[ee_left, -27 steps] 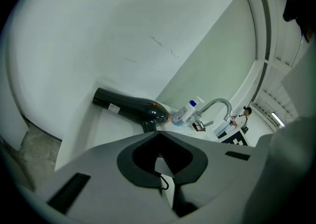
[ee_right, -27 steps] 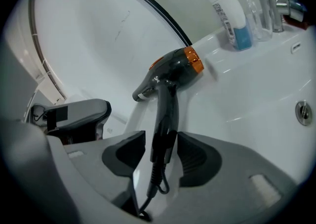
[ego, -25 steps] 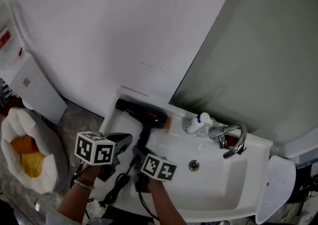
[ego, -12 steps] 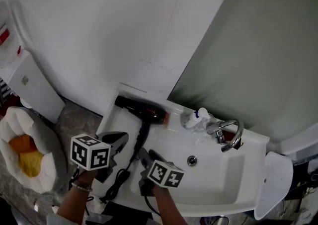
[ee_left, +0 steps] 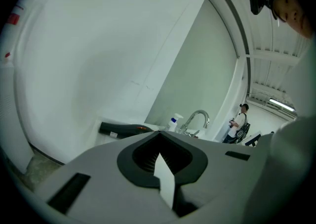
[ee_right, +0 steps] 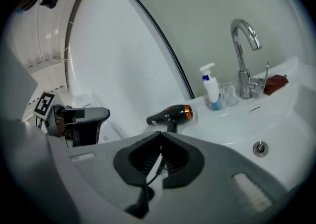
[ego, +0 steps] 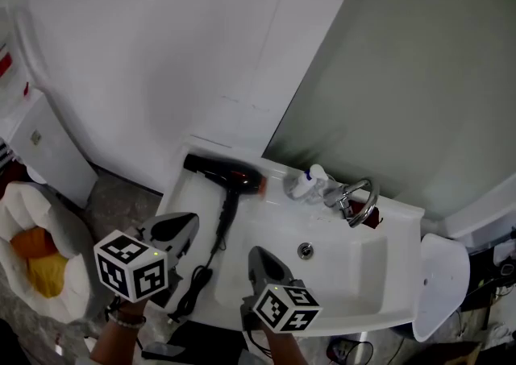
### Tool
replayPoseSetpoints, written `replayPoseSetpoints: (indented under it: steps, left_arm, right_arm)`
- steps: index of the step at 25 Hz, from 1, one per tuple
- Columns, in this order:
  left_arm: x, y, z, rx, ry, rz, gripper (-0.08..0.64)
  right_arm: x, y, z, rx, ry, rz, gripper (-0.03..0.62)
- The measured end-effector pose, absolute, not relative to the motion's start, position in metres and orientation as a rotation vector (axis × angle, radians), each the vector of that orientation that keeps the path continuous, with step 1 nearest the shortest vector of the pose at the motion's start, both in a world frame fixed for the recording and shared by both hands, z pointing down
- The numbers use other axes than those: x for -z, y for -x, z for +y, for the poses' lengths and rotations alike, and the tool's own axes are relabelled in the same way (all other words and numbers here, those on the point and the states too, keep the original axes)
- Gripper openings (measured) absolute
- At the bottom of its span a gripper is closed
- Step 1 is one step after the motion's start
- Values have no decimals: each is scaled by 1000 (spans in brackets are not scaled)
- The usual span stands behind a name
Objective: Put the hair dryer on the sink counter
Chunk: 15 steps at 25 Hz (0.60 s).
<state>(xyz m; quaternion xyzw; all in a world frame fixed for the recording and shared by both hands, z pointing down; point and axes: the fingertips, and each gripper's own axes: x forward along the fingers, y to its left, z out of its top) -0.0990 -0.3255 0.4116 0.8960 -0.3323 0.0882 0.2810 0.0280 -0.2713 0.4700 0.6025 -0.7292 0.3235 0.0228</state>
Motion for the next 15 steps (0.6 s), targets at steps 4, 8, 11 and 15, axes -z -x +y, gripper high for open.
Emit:
replayPoseSetpoints:
  steps: [4, 8, 11, 15]
  left_arm:
    - [-393, 100, -299, -207, -2460, -850, 3]
    - [-374, 103, -276, -174, -2504, -849, 3]
    - [-364, 101, -259, -180, -2543, -849, 3]
    - [-351, 94, -239, -144, -2553, -858, 3]
  right_arm:
    - [-439, -39, -246, -914, -1959, -2291, -2]
    - [-415, -46, -226, -832, -2018, -2298, -2]
    - [-400, -47, -214, -780, -2030, -2319, -2]
    - [-386, -49, -205, -707, -2008, -2348, -2]
